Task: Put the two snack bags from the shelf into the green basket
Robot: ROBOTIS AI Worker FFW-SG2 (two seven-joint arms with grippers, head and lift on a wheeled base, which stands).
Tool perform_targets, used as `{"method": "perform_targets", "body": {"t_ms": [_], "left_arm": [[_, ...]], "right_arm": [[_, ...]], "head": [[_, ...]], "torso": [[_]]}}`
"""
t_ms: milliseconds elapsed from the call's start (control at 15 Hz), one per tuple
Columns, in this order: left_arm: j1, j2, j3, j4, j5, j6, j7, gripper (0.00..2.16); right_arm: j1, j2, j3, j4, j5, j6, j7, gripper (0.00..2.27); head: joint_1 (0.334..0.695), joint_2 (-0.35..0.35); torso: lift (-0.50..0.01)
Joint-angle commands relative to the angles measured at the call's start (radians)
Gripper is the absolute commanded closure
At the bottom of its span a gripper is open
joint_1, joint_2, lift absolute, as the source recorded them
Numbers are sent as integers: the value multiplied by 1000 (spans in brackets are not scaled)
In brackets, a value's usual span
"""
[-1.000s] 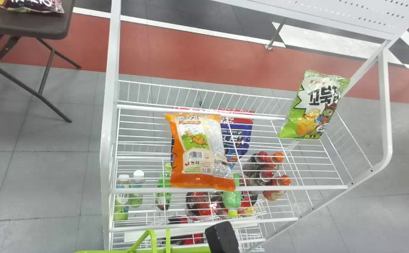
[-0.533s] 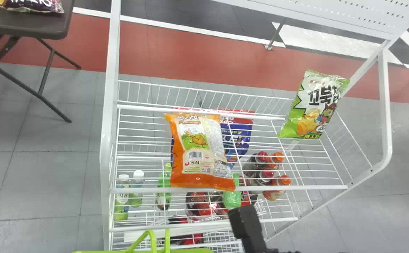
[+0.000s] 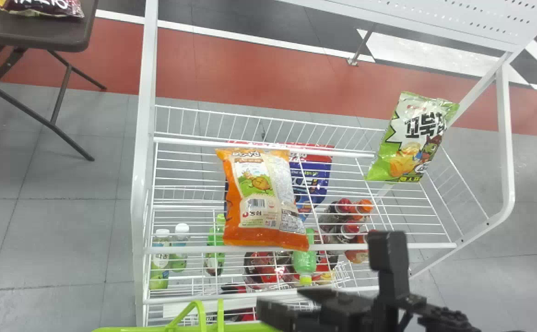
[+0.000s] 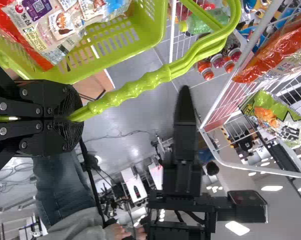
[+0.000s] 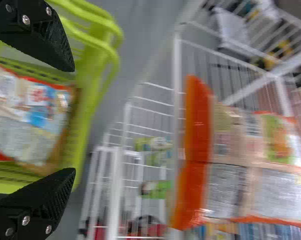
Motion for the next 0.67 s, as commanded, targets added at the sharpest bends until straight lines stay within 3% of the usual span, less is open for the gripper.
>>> {"method": "perform_targets", "body": {"t_ms": [0, 200, 600], "left_arm": [[2, 0, 1, 1, 0, -7, 0, 1946], [2, 0, -1, 1, 0, -7, 1, 1946], [2, -2, -1, 4, -2, -10, 3, 1946]], "right_arm": [[36, 32, -9, 65, -15, -397, 22, 97], [65, 49, -5, 180, -15, -845, 60, 113], [98, 79, -2, 275, 2, -1173, 2, 127]], "head": [[695, -350], [695, -350], [695, -350]], "torso": [[-10], [-10], [-10]]}}
